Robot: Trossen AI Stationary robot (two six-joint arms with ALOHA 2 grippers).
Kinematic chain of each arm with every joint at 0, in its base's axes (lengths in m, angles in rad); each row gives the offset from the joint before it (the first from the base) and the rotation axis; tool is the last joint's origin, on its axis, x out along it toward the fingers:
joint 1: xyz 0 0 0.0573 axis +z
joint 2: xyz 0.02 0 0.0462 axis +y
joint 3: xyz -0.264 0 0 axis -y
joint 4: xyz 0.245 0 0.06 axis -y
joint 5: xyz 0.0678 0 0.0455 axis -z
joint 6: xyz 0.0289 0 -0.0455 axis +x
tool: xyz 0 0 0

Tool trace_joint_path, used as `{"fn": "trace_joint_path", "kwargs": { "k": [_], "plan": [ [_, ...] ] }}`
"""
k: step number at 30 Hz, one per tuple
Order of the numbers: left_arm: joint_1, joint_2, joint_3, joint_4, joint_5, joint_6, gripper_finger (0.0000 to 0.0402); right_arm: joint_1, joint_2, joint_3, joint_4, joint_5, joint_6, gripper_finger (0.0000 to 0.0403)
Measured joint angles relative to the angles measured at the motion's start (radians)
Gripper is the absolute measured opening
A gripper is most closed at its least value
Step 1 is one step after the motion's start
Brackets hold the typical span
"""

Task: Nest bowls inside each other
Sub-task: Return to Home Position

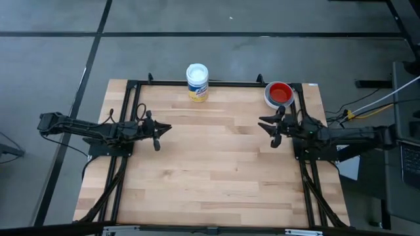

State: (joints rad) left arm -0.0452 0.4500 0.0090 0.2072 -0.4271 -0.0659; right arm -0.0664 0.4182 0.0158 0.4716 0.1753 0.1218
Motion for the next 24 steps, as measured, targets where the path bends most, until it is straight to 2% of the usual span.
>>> {"fn": "trace_joint_path", "kwargs": {
  "k": [5,15,18,24],
  "plan": [
    [0.000,0.000,0.000,0.000,-0.011,-0.051,0.0031,0.016,-0.129,0.000,-0.147,0.053,0.032,0.0125],
    [0.000,0.000,0.000,0.000,-0.020,-0.028,0.0031,0.025,-0.366,0.000,-0.356,0.055,0.047,0.0083],
    [0.000,0.000,0.000,-0.001,-0.020,-0.064,0.0031,0.025,-0.405,0.000,-0.434,0.063,0.050,0.0069],
    [0.000,0.000,0.000,-0.001,-0.020,-0.105,0.0031,0.025,-0.419,0.000,-0.417,0.045,0.067,0.0042]
  ]
}}
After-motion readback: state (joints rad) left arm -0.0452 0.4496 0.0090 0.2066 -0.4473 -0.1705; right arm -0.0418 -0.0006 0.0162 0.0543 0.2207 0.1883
